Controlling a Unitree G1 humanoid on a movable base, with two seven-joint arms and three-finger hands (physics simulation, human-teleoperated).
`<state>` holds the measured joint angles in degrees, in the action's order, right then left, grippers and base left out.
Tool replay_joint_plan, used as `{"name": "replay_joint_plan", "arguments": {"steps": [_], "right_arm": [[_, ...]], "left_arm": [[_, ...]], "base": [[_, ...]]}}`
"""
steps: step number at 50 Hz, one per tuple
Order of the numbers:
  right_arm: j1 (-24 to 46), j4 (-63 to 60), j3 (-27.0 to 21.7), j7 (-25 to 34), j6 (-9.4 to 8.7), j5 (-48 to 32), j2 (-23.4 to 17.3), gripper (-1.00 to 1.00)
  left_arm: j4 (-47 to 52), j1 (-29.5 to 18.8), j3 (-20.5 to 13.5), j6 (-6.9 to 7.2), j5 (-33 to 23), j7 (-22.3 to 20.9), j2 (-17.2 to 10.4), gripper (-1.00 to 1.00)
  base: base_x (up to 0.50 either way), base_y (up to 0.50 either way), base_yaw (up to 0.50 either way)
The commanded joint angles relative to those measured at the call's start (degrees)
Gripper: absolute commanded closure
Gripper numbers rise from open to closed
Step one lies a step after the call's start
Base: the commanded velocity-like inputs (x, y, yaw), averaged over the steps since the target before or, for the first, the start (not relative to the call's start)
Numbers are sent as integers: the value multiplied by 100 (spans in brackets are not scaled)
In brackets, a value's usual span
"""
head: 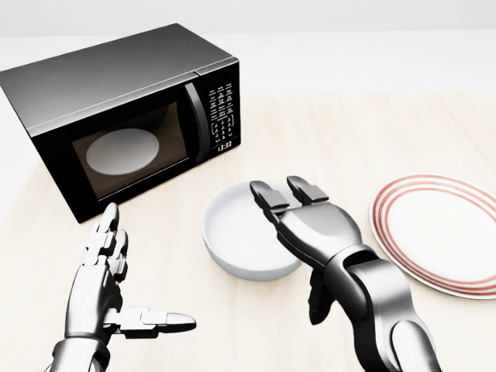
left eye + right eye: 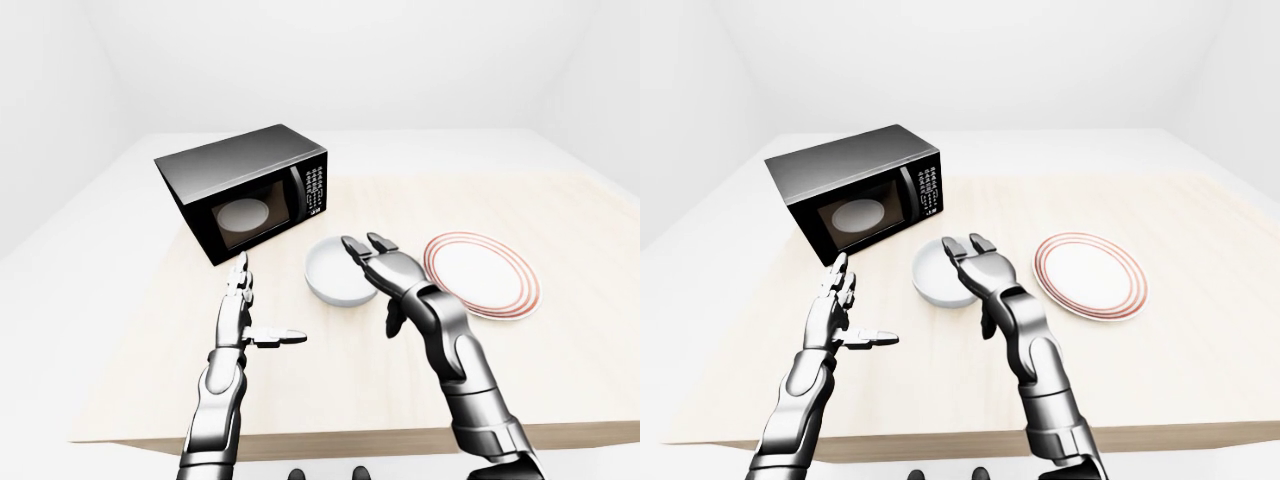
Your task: Pick up the white bowl and put it on the plate.
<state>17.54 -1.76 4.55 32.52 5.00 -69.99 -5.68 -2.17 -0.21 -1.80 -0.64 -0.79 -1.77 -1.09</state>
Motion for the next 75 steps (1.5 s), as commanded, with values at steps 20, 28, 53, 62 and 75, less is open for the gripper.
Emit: {"name": "replay_joint_plan", "arguments": {"steps": [20,28,53,62,75], "right_arm": [[603,1228,114,-28,0,-478,33,-100],[667,1289,157,-17,0,-532,82,-100],[820,1690,280,300,0,-691,131,-100],[1025,1787,269,581,0,-717,144,-100],[1409,2355,284,455,0,-725,195,-100]], "left_arm": [[-28,-19,0,1,-8,10,2,-100],[46,-1,12,60,-13,19,7,-100],[69,25,12,58,-10,7,7,-100],[53,22,10,43,-6,6,6,-100],[-24,-6,1,-5,0,5,1,-100]], "base": [[0,0,0],[0,0,0],[0,0,0],[0,0,0],[0,0,0]]}}
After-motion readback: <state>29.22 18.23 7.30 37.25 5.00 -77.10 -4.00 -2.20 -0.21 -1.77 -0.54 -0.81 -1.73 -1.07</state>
